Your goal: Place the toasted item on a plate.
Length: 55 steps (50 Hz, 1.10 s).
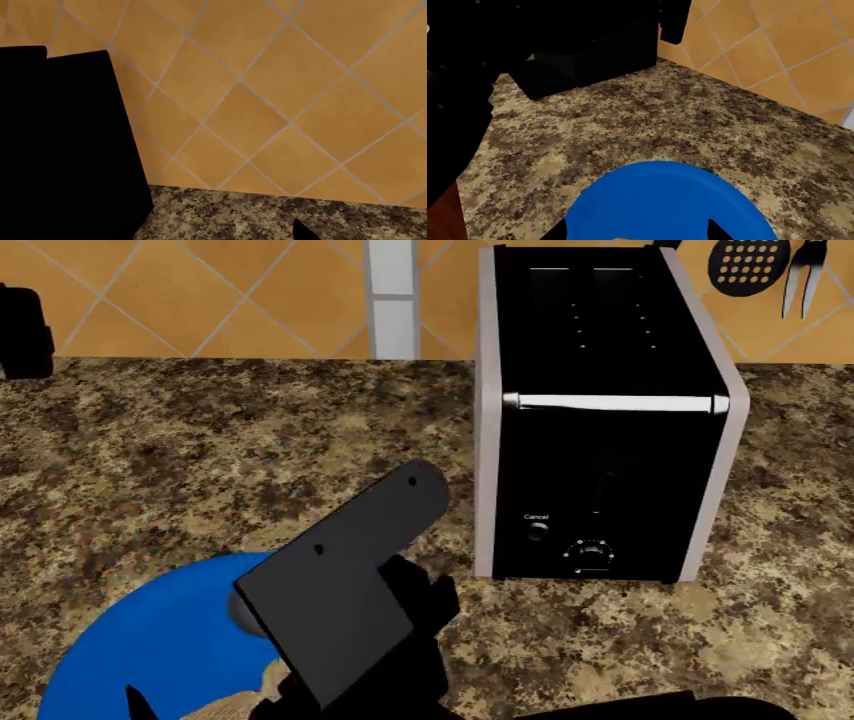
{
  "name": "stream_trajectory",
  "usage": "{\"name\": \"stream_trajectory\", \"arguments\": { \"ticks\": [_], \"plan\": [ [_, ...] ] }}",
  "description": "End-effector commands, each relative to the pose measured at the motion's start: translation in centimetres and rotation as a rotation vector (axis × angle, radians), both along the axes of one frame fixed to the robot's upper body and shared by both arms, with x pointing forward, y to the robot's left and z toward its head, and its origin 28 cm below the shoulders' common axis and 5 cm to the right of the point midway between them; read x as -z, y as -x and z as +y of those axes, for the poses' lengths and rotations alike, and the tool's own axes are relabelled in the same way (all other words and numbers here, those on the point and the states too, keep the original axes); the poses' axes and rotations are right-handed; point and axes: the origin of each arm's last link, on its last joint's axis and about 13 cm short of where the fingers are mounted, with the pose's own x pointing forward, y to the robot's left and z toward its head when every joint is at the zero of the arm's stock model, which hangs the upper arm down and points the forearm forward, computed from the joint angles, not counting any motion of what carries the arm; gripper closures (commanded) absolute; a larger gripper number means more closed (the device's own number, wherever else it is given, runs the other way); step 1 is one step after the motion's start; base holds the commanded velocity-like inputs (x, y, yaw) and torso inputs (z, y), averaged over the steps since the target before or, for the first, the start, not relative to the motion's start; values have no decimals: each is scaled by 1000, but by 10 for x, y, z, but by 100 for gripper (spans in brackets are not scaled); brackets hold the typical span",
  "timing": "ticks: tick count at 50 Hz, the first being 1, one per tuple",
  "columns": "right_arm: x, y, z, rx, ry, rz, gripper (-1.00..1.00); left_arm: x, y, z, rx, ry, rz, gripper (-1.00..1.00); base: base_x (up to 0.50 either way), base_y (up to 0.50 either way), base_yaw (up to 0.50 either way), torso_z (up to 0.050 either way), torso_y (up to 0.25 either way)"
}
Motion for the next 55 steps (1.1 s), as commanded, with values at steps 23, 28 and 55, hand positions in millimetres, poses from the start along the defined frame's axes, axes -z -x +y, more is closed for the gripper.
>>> {"name": "stream_trajectory", "arguments": {
  "ticks": [23,28,55],
  "plan": [
    [-15,-9,-87,478,-28,-62,-100,8,5,4,7,2,-3,-100,0,0,0,0,0],
    [-21,-9,-99,550,-26,-84,-100,11,9,2,19,-13,0,-100,0,0,0,0,0],
    [-11,-14,-149,923,35,-131,-100,25,64,-5,98,-57,-53,-100,0,0,0,0,0]
  ]
}}
